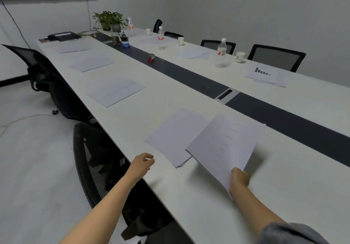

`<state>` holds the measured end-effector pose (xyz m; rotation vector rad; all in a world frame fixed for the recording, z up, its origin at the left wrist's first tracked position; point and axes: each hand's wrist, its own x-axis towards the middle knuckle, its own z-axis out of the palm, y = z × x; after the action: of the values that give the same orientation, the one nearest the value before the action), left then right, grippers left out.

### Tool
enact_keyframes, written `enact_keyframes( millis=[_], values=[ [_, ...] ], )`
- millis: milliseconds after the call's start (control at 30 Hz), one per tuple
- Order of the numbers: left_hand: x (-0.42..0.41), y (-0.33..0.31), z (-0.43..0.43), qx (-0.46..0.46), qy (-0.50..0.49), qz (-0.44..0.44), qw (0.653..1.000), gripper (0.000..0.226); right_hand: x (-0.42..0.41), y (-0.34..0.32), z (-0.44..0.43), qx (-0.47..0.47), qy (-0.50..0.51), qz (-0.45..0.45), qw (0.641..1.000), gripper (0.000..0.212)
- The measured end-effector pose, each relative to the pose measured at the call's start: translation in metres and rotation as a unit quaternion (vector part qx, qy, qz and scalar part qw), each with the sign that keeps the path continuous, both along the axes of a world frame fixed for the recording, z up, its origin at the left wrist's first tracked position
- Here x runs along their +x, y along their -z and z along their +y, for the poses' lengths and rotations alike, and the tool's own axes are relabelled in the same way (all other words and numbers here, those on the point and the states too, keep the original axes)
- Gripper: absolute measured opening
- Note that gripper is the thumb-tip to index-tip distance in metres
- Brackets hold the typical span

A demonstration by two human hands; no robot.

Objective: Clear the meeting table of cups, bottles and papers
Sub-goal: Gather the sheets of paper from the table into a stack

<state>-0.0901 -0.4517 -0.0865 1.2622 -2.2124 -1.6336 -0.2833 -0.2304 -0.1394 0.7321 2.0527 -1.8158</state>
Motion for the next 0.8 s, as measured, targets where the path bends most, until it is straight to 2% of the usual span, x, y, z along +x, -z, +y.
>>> enact_keyframes(
  millis=[100, 267, 467, 567, 667, 733, 800],
  values=[
    [-0.016, 0.003, -0.051, -0.028, 0.024, -0.048, 0.998, 0.025, -0.009, 0.005, -0.064, -0.006, -0.025, -0.017, 1.000, 0.035],
    [-0.035, 0.015, -0.109, -0.042, 0.021, -0.076, 0.996, 0.029, -0.011, 0.006, -0.144, 0.014, -0.061, -0.020, 0.998, 0.038],
    [-0.064, 0.038, -0.153, -0.053, 0.082, -0.102, 0.990, 0.033, -0.010, 0.023, -0.175, 0.182, -0.169, -0.008, 0.969, 0.035],
    [-0.083, 0.047, -0.166, -0.069, 0.140, -0.126, 0.980, 0.047, -0.011, 0.020, -0.175, 0.249, -0.194, -0.012, 0.949, 0.033],
    [-0.096, 0.058, -0.173, -0.095, 0.204, -0.171, 0.959, 0.063, 0.007, 0.018, -0.167, 0.275, -0.194, -0.029, 0.941, 0.034],
    [-0.096, 0.065, -0.175, -0.104, 0.213, -0.179, 0.955, 0.053, 0.029, 0.020, -0.161, 0.286, -0.188, -0.034, 0.939, 0.037],
    [-0.092, 0.070, -0.172, -0.119, 0.238, -0.158, 0.951, 0.025, 0.055, 0.020, -0.157, 0.297, -0.177, -0.043, 0.937, 0.038]
  ],
)
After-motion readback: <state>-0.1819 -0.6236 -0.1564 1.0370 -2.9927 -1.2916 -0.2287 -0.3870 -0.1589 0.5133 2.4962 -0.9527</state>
